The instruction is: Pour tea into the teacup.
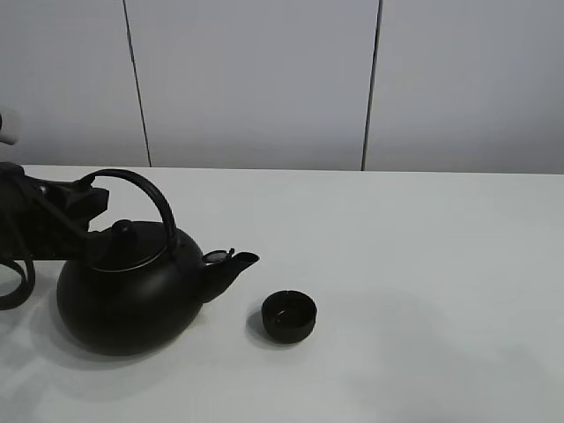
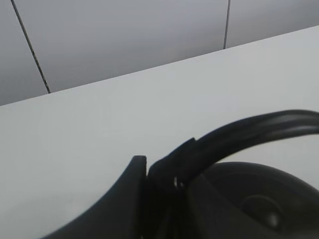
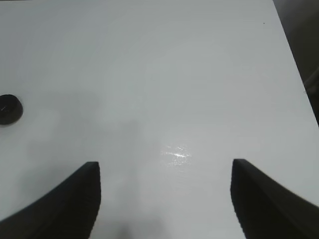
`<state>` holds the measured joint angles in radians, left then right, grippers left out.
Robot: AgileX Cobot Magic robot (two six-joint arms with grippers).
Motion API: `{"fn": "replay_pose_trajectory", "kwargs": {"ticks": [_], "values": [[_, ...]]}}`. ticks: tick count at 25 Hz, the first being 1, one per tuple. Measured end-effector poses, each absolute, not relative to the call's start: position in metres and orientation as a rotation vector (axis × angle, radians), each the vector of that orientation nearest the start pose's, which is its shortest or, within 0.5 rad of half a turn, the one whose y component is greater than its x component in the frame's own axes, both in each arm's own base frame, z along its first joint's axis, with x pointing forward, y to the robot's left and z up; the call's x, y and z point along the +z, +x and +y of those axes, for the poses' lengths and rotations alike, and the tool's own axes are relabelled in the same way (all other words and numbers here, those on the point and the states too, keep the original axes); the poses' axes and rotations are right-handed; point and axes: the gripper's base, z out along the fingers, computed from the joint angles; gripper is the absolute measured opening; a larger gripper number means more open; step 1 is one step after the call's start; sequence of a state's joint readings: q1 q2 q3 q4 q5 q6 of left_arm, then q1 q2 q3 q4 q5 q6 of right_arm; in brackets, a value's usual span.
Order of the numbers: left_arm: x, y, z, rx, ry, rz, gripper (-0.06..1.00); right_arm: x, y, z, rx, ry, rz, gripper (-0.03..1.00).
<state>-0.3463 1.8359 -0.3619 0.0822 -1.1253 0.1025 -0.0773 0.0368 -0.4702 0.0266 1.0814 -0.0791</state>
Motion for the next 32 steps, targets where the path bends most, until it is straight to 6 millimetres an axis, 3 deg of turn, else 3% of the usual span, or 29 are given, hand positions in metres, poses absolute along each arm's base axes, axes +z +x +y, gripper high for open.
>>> {"fn": "replay_pose_trajectory", "kwargs": {"ticks": [11, 19, 23, 32], "values": [[0.13, 0.244, -0.095, -0.182, 0.532, 1.798, 0.12, 0.267, 0.003, 0.002, -0.06, -0.002, 2.132, 0.51], [0.159, 0.24, -0.093, -0.184, 0.52, 1.801, 0.12, 0.267, 0.003, 0.002, -0.06, -0.002, 2.132, 0.51], [0.174, 0.243, -0.106, -0.209, 0.539, 1.777, 0.12, 0.267, 0.003, 0.002, -0.06, -0.002, 2.132, 0.51], [0.186, 0.244, -0.136, -0.258, 0.556, 1.766, 0.12, 0.267, 0.003, 0.002, -0.061, -0.002, 2.132, 0.51]]}}
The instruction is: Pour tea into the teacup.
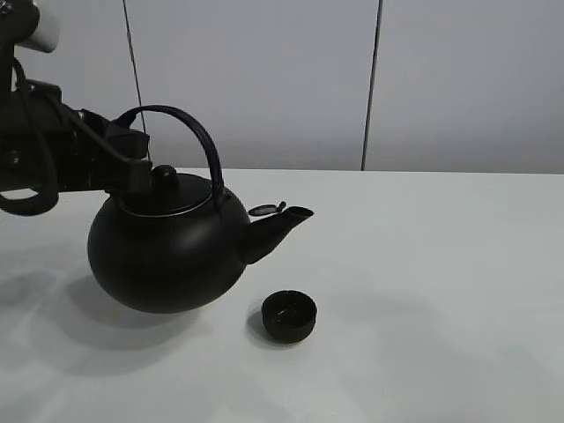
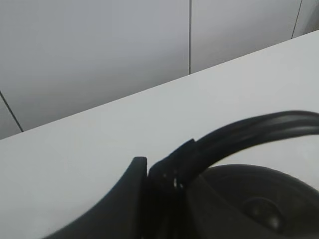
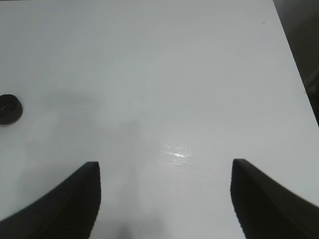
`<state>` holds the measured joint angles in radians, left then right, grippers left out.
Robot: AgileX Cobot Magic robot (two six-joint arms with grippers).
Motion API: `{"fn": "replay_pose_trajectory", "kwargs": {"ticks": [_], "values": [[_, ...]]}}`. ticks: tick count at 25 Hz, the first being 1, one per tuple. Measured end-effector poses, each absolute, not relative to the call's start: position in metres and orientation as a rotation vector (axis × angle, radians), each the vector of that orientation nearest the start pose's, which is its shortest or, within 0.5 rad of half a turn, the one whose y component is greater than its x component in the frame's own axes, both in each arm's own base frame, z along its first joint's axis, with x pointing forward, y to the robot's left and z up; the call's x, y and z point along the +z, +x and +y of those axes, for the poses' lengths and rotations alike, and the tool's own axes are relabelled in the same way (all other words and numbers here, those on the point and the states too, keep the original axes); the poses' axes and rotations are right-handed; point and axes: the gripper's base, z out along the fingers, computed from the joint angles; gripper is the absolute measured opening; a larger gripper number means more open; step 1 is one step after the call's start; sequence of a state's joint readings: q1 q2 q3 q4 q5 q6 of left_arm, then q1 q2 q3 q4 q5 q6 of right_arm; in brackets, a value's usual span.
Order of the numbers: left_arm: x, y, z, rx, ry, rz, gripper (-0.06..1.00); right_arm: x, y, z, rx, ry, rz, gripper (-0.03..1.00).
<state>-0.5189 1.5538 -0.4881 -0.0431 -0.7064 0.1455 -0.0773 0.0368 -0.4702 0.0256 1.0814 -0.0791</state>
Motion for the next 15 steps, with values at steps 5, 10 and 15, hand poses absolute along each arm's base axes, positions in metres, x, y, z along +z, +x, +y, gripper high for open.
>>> {"fn": "replay_pose_trajectory", "kwargs": {"ticks": [5, 10, 15], "values": [[0.1894, 0.2465, -0.1385, -0.229, 0.535, 1.755, 0.12, 0.2673, 0.003, 0.0018, -0.061, -0.002, 2.132, 0.51], [0.1884, 0.2479, -0.1348, -0.173, 0.527, 1.765, 0.12, 0.2674, 0.003, 0.0018, -0.061, -0.002, 2.131, 0.51], [0.1878, 0.2489, -0.1324, -0.14, 0.517, 1.772, 0.12, 0.2674, 0.003, 0.0018, -0.061, -0.002, 2.131, 0.51]]}}
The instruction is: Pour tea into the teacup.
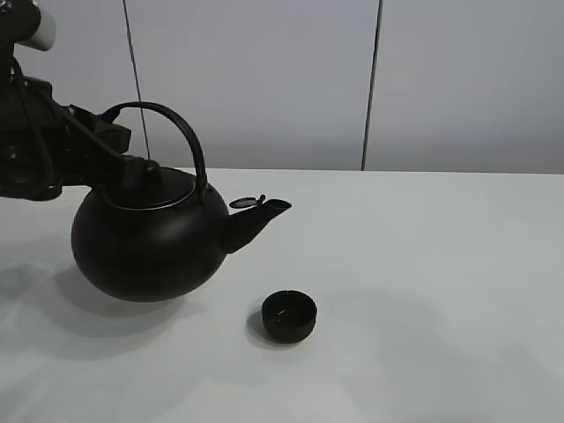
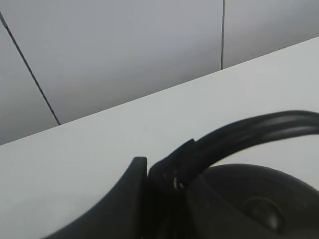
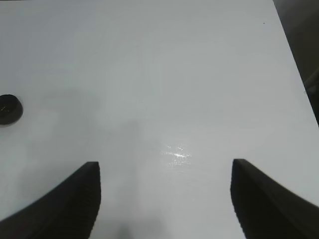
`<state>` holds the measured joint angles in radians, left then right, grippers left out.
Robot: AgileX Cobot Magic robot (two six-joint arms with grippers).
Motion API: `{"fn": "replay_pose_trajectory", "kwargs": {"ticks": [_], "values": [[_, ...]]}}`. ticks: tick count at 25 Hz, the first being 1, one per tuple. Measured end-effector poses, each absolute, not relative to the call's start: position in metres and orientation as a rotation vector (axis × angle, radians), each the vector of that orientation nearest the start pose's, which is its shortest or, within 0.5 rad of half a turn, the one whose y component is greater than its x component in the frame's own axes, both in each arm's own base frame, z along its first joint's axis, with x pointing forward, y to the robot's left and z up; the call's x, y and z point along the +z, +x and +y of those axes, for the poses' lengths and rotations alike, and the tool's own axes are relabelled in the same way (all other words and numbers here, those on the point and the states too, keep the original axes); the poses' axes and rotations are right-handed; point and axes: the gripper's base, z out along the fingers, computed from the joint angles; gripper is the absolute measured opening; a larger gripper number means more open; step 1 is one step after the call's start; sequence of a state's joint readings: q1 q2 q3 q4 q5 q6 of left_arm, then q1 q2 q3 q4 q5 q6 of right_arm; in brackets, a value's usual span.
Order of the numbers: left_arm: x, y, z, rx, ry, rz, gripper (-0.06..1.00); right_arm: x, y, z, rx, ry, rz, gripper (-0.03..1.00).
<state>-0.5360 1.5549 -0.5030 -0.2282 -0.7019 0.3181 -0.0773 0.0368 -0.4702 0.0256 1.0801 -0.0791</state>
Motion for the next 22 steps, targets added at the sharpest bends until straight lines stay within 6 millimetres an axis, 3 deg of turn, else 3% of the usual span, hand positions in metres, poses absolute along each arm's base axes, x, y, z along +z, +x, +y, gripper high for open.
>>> {"fn": "replay_pose_trajectory", "kwargs": {"ticks": [12, 22], "values": [[0.1831, 0.2478, -0.1312, -0.139, 0.513, 1.83, 0.12, 0.2674, 0.003, 0.0018, -0.061, -0.002, 2.131, 0.51], [0.178, 0.2483, -0.1365, -0.118, 0.628, 1.788, 0.12, 0.2674, 0.003, 0.0018, -0.061, -0.002, 2.131, 0.51]]}}
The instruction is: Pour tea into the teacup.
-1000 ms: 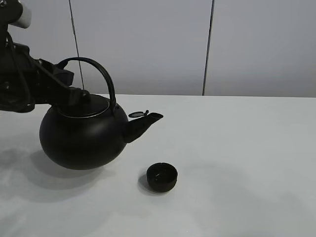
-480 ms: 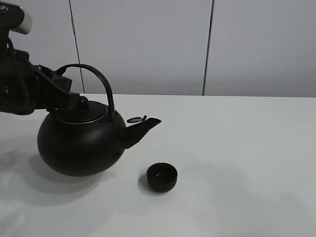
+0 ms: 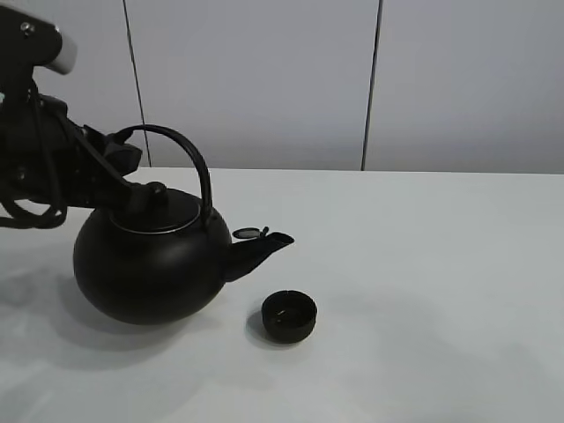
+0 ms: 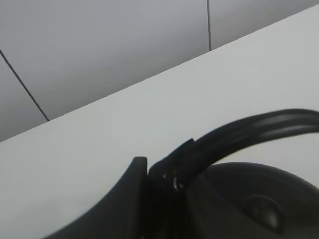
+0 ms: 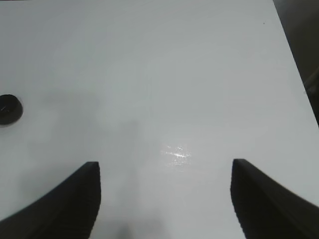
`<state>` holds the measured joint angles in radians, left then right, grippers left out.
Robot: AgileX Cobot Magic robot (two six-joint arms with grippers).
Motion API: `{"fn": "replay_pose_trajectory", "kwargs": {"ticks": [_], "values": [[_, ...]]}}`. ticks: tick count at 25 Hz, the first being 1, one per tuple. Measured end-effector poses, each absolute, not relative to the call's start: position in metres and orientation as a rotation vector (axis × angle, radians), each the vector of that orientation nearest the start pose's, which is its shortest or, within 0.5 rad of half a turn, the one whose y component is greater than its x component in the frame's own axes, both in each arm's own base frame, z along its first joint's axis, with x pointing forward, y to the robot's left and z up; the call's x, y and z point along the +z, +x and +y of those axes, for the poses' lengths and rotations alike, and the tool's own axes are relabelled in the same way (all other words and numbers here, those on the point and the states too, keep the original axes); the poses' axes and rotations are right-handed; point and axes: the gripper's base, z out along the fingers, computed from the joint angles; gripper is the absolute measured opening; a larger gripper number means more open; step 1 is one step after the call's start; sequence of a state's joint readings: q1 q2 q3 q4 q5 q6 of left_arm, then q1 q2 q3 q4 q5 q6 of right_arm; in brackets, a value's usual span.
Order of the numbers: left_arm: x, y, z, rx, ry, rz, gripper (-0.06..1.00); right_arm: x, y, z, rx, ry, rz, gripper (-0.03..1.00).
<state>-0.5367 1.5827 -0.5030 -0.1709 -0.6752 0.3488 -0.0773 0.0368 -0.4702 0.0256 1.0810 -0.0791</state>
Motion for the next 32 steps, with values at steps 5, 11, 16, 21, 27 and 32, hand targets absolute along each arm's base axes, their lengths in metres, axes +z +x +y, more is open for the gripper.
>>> {"fn": "replay_pose_trajectory", "kwargs": {"ticks": [5, 11, 16, 21, 27, 32], "values": [[0.164, 0.251, -0.14, -0.117, 0.647, 1.807, 0.12, 0.267, 0.003, 0.002, -0.061, -0.002, 2.132, 0.51], [0.164, 0.252, -0.141, -0.109, 0.663, 1.79, 0.12, 0.267, 0.003, 0.002, -0.061, -0.002, 2.132, 0.51], [0.164, 0.252, -0.141, -0.089, 0.693, 1.777, 0.12, 0.267, 0.003, 0.002, -0.061, -0.002, 2.132, 0.51], [0.164, 0.252, -0.141, -0.073, 0.714, 1.767, 0.12, 0.267, 0.003, 0.002, -0.061, -0.002, 2.132, 0.51], [0.164, 0.252, -0.141, -0.033, 0.765, 1.745, 0.12, 0.267, 0.003, 0.002, -0.061, -0.002, 2.132, 0.51], [0.164, 0.252, -0.141, -0.013, 0.79, 1.734, 0.12, 0.267, 0.003, 0.002, -0.061, -0.002, 2.131, 0.51]]}}
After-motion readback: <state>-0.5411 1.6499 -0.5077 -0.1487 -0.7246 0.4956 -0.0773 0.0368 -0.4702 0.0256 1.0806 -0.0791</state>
